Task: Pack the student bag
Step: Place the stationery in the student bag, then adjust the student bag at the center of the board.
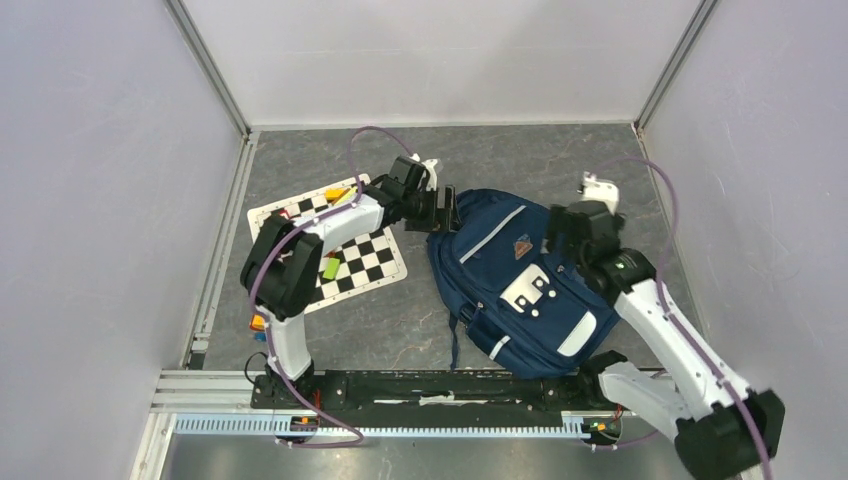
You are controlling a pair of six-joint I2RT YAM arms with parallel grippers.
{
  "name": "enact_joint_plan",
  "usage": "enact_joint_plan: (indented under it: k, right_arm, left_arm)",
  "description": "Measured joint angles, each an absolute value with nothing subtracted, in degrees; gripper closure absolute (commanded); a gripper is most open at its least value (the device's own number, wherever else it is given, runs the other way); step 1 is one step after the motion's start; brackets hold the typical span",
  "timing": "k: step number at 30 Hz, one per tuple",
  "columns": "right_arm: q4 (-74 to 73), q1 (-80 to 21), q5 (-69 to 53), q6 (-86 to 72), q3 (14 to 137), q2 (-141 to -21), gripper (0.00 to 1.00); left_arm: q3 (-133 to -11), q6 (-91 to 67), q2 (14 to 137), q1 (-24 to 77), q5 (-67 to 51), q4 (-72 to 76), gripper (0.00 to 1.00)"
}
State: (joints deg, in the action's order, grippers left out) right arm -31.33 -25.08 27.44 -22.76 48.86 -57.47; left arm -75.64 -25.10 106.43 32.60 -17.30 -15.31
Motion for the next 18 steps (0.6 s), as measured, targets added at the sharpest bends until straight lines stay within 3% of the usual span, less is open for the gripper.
enact_joint_plan:
  k: [3, 8, 13, 18]
  right_arm:
    - [-32.6, -15.5, 24.4, -22.4, 43.4, -51.0, 0.02]
    - [-33.6, -10.6, 22.6, -23.0, 37.9, -43.8, 0.02]
    - [-33.7, -10.6, 20.2, -24.0, 32.7, -39.6, 0.02]
    - [-32.6, -10.6, 17.4, -24.7, 29.5, -39.1, 0.02]
  left_arm:
    - [-75.6, -27.2, 109.7, 32.6, -20.4, -13.1, 0.32]
    - [-74.0, -29.9, 110.8, 32.5, -23.2, -8.6, 0.94]
    - [-66.1, -32.0, 106.1, 33.5, -22.3, -2.2, 0.98]
    - [-51.1, -37.8, 89.5, 35.4, -15.7, 0.9, 0.98]
